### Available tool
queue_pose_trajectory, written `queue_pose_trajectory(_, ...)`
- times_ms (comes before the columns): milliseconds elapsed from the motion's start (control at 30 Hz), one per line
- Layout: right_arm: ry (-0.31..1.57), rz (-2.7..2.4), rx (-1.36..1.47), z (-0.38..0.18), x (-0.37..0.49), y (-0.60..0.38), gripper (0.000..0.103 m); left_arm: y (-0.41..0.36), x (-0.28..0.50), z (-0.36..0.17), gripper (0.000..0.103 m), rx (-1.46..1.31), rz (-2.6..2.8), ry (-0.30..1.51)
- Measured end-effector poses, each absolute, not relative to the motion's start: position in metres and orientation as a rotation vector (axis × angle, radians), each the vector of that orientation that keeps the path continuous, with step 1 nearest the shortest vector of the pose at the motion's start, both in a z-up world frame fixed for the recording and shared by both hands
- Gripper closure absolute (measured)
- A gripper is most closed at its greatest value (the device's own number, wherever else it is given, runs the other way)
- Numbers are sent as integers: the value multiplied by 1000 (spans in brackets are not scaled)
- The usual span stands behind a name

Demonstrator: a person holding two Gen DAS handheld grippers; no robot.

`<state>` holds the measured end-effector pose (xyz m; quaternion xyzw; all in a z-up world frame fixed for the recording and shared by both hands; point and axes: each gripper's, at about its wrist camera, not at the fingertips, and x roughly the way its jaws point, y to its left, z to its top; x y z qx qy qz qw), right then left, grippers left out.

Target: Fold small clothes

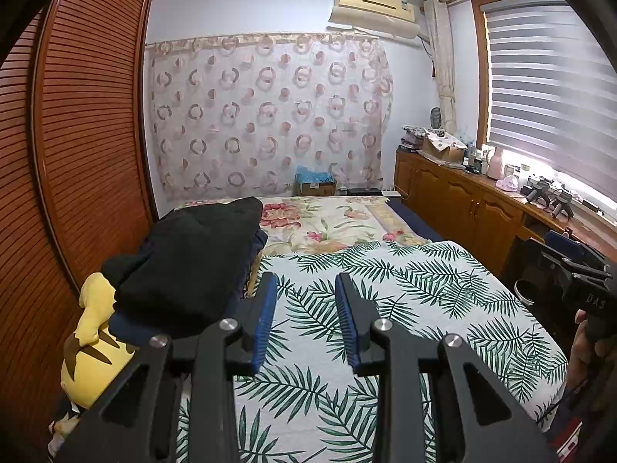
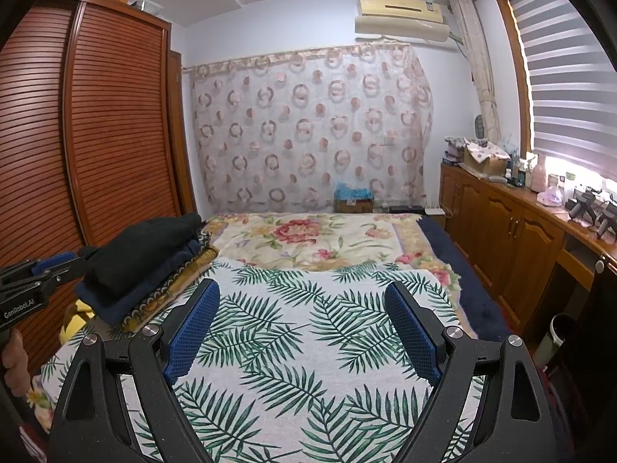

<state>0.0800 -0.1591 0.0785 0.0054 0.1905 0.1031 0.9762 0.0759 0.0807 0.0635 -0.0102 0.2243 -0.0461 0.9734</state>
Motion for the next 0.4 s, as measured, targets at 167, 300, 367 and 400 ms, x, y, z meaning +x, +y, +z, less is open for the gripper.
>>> queue_pose_trajectory(167,384,202,10,81,81,-159,14,81,76,64,73,-20,-93,452)
queue_pose_trajectory(300,383,202,11,83,81,-160,14,81,76,64,73,-21,-93,451)
queue_pose_trajectory(367,382,202,10,82,81,-160,14,82,76,64,73,-22,-92,450)
queue_pose_trajectory(400,382,202,10,82,81,-160,14,83,76,65,73,-24,-91,449)
